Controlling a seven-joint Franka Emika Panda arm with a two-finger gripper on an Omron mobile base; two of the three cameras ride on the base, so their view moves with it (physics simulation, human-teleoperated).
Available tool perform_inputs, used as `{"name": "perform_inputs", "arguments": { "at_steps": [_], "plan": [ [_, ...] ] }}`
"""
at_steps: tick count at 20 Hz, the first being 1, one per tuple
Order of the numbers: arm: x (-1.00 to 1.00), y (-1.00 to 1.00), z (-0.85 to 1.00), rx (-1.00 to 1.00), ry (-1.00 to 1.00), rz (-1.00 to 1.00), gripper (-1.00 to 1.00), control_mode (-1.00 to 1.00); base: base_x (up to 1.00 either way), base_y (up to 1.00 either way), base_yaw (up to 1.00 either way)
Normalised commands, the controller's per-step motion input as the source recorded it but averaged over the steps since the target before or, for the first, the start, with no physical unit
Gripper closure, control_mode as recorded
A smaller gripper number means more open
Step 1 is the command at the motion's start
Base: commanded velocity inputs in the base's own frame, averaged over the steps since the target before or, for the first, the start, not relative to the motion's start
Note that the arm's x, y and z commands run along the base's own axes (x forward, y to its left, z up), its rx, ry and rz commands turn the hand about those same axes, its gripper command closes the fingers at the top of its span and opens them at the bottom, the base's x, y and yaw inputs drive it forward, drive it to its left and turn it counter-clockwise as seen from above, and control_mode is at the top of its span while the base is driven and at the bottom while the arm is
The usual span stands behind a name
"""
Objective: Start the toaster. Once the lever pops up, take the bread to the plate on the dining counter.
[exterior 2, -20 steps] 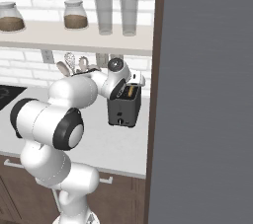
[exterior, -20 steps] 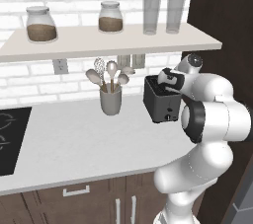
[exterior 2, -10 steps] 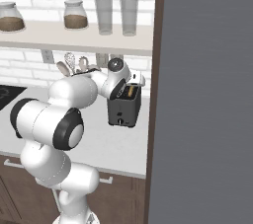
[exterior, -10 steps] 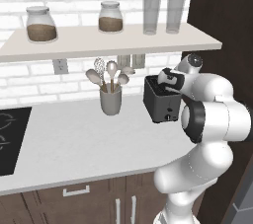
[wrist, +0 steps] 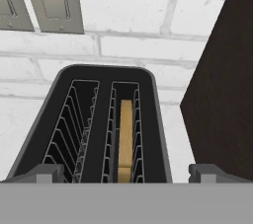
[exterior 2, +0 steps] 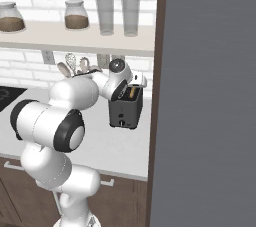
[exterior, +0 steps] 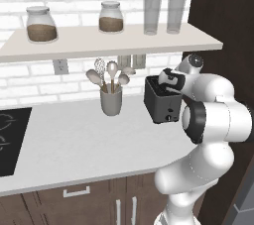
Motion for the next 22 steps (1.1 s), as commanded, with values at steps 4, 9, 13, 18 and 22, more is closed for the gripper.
{"name": "perform_inputs", "arguments": {
  "at_steps": [4,9,13,18,22],
  "plan": [
    [0.00,0.00,0.00,0.00,0.00,0.00,-1.00,-1.00,0.00,0.00,0.00],
    [0.00,0.00,0.00,0.00,0.00,0.00,-1.00,-1.00,0.00,0.00,0.00],
    [0.00,0.00,0.00,0.00,0.00,0.00,-1.00,-1.00,0.00,0.00,0.00],
    [0.00,0.00,0.00,0.00,0.00,0.00,-1.00,-1.00,0.00,0.00,0.00],
    [0.00,0.00,0.00,0.00,0.00,0.00,-1.00,-1.00,0.00,0.00,0.00]
  ]
}}
